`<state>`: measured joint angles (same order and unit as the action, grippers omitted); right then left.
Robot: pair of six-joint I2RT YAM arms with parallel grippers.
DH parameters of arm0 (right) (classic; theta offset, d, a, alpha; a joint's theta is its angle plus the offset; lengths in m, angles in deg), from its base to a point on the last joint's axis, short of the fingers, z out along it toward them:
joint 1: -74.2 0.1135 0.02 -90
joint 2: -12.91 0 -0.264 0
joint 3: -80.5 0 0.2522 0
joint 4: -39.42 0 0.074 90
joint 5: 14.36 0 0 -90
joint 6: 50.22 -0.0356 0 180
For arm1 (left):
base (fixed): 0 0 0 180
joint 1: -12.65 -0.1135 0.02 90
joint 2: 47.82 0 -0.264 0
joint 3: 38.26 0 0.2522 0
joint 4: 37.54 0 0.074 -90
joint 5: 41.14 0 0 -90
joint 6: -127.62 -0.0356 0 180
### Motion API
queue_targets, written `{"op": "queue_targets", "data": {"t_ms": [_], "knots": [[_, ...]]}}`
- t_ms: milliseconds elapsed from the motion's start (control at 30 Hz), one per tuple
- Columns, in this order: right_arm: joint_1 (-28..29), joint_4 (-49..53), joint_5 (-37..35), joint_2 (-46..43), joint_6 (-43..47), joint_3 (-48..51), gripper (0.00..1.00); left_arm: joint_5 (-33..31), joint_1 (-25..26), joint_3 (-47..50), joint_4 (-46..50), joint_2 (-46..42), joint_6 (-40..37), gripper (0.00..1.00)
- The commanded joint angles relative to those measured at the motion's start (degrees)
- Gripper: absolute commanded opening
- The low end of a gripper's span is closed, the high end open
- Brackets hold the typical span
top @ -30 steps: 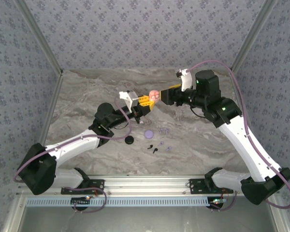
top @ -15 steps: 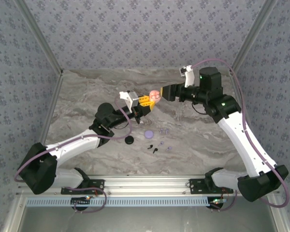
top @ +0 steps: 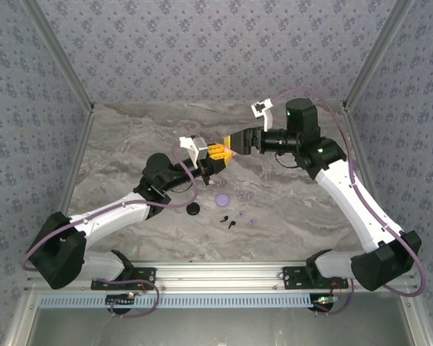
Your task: Insert the wireless bluetooth earbuds into the charging case
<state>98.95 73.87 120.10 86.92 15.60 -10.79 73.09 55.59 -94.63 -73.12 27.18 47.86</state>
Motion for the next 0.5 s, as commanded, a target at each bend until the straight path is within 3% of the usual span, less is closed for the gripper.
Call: {"op": "queue_targets", "data": {"t_ms": [0,300,467], "knots": [[0.2,-2.6,3.4,-1.0,-0.4,-0.9,0.85,1.3,0.5,-2.3,-1.7,0.1,0.9,0.00],[0.3,-1.4,3.7,-4.4,2.1,0.5,0.73,0.9,0.6,-2.1,-0.3,0.0,0.2,0.00],[0.2,0.5,2.2,-5.4,3.0,2.2,0.72,0.5,0.5,-1.9,-0.1,-0.3,0.0,0.00]]}}
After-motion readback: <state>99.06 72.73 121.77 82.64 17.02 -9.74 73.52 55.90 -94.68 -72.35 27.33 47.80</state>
